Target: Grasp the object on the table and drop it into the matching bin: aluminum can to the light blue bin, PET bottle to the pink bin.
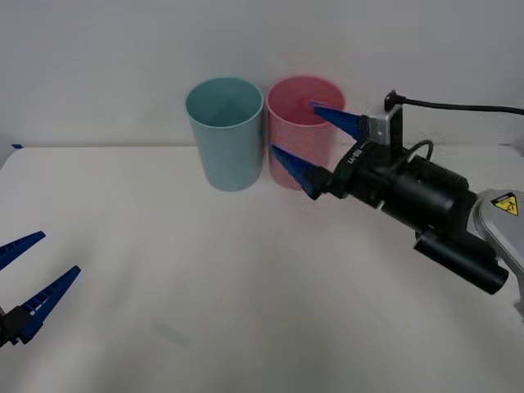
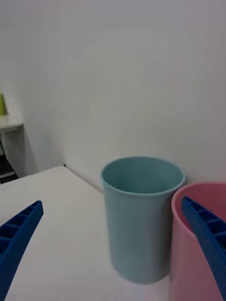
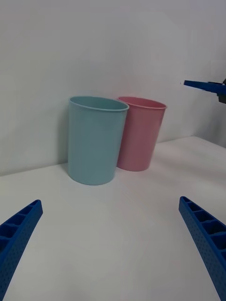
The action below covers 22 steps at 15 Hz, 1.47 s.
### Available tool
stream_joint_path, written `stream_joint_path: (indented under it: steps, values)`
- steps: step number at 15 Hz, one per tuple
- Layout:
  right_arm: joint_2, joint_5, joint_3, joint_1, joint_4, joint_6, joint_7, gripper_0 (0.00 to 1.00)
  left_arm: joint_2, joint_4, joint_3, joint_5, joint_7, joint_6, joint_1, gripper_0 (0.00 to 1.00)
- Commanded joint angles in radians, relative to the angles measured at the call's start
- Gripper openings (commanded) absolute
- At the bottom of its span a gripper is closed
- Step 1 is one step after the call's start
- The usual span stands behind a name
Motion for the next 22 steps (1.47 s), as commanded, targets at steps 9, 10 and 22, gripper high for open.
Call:
stream_joint_path:
  steps: [9,10,22]
  values:
    - [-0.041,-0.106,-0.325,0.393,-0.053,-0.312,0.234,1.0,0.0,0.0,0.0,0.0,0.0,0.0,0.0,1.0]
    - [-0.034,-0.115,-0.354,0.433,-0.053,-0.322,0.234,1.0,0.0,0.0,0.0,0.0,0.0,0.0,0.0,1.0]
    - [0.107,-0.132,-0.63,0.69,-0.053,-0.463,0.22,1.0,0.0,0.0,0.0,0.0,0.0,0.0,0.0,1.0]
